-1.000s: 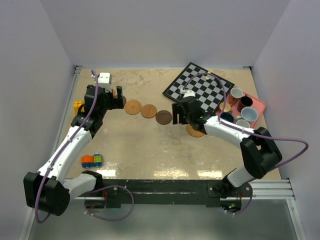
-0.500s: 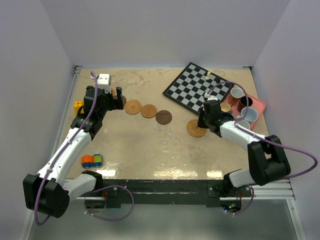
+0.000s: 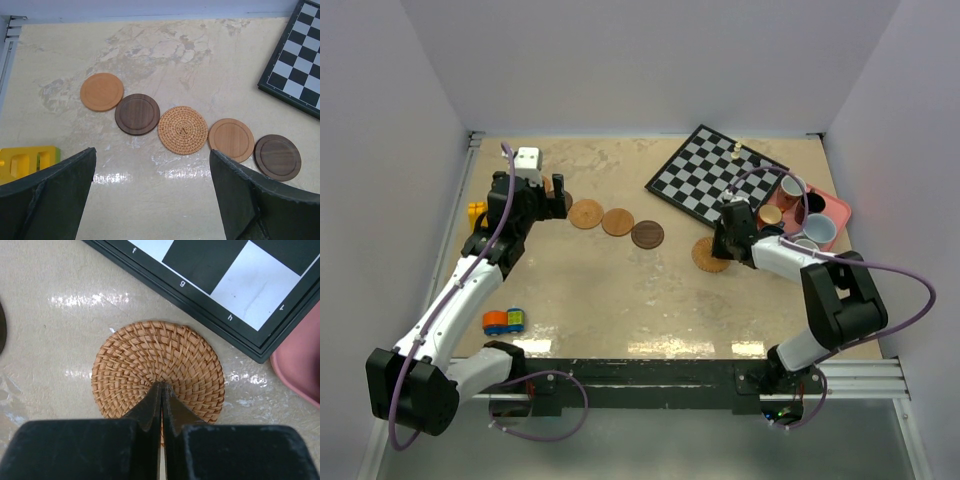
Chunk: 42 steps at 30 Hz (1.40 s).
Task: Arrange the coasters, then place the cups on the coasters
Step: Move the coaster to the center of the board.
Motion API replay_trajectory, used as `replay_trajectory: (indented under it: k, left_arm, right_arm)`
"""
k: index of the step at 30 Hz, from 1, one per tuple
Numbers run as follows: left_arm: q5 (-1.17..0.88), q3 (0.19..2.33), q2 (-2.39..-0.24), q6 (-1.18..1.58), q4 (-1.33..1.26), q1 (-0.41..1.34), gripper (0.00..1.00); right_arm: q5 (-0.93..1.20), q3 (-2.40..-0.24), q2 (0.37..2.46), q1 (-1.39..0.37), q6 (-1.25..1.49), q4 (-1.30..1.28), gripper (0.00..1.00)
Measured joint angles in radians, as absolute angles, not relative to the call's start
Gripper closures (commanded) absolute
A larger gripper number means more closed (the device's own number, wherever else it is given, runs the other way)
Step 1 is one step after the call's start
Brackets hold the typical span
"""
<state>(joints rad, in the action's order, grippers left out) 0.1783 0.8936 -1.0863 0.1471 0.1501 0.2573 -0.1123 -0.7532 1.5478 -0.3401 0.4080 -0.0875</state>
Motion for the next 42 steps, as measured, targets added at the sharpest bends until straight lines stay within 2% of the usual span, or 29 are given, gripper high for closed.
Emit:
replay_trajectory:
  k: [12, 29, 42]
  left_arm:
    - [0.178, 0.894, -1.087, 0.147, 0.150, 0.257, 0.00]
    - [0.176, 0.894, -1.090, 0.147, 0.150, 0.257, 0.00]
    - [0.176, 0.894, -1.090, 0.147, 0.150, 0.257, 0.00]
  right_arm:
    - [-0.113, -0.781, 1.585, -0.353, 0.407, -0.058, 1.00]
    - [-0.148, -0.812, 1.634, -0.480, 0.418, -0.009, 1.00]
    - [-0.146, -0.823, 1.650, -0.511, 0.435, 0.007, 1.00]
